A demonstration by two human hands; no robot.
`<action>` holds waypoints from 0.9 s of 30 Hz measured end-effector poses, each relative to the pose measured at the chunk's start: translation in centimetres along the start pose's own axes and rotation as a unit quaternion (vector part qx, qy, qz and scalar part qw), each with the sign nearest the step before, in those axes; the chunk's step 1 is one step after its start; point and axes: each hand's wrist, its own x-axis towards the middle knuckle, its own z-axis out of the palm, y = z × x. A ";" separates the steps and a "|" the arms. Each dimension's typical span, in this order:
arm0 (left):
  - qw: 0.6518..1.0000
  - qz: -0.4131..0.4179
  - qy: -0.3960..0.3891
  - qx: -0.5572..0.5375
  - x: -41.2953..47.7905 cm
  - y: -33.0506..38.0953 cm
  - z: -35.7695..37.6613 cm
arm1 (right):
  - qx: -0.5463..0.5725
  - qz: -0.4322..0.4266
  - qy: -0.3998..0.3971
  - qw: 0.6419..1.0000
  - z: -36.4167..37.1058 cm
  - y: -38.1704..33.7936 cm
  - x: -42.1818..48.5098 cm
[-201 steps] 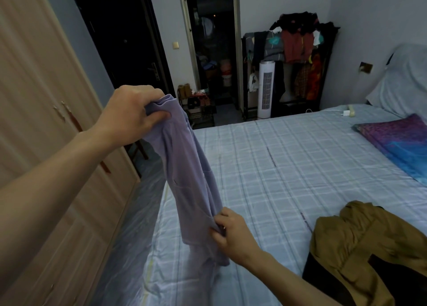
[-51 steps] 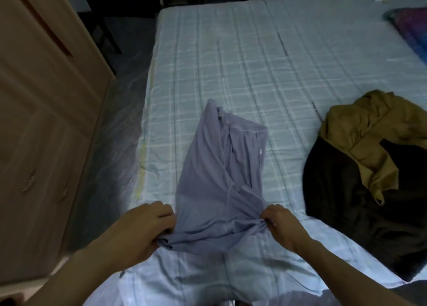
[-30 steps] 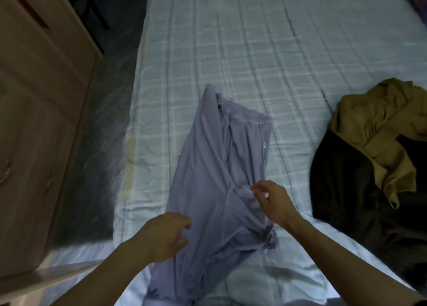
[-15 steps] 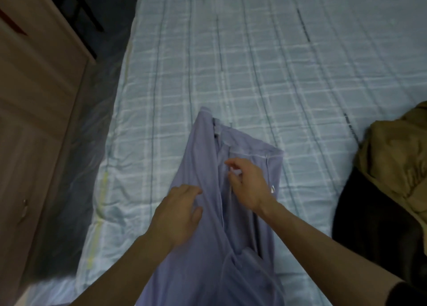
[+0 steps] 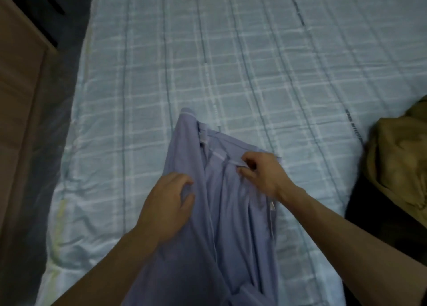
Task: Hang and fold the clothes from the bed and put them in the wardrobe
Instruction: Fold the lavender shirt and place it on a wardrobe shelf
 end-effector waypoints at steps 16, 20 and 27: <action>0.999 0.005 0.018 0.051 3.6 2.0 1.7 | -0.071 0.081 0.046 0.993 -2.9 4.4 -2.9; 0.996 -0.018 0.011 0.089 3.7 1.5 1.6 | -0.115 0.005 0.056 0.992 -0.7 2.1 -1.9; 0.971 -0.007 -0.021 0.239 6.2 2.6 2.5 | -0.008 -0.001 0.046 0.999 2.1 0.7 -0.5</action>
